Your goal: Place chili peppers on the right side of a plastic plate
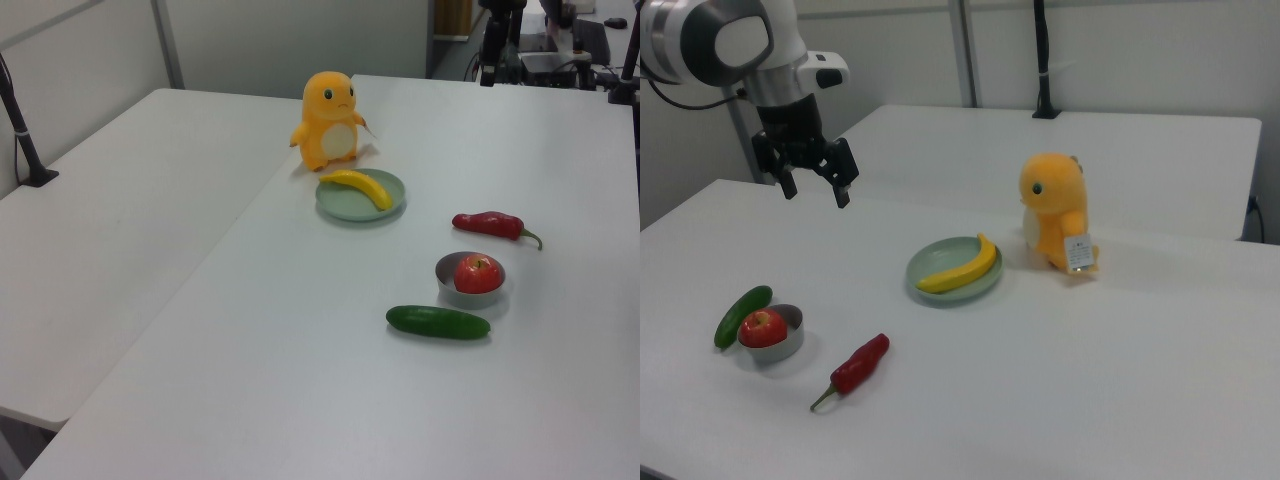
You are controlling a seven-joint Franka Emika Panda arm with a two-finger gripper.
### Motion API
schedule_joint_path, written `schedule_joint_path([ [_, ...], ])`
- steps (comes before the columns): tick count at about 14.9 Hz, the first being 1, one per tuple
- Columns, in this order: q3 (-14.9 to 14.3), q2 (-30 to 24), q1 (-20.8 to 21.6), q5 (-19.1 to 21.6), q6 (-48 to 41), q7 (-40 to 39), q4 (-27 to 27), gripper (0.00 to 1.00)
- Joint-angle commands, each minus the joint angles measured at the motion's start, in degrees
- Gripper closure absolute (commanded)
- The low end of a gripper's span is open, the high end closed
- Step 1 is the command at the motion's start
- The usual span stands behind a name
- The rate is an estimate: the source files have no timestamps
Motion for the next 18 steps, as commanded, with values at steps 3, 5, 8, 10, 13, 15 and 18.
schedule_joint_path([
  [3, 0.56, -0.73, -0.97, 1.23, 1.58, -1.01, -1.03, 0.0],
  [5, 0.48, -0.73, -0.97, 1.23, 1.58, -0.93, -1.03, 0.0],
  [8, 0.48, -0.82, -0.97, 1.23, 1.49, -0.93, -1.03, 0.0],
  [10, 0.48, -0.82, -0.97, 1.23, 1.06, -0.93, -1.03, 0.0],
  [13, 0.48, -1.08, -0.88, 1.23, 0.62, -0.75, -1.11, 0.0],
  [15, 0.48, -1.25, -0.96, 1.15, -1.57, 0.39, -1.2, 0.0],
  [18, -0.14, -2.48, -1.14, 1.15, -5.62, -0.75, -1.11, 0.0],
])
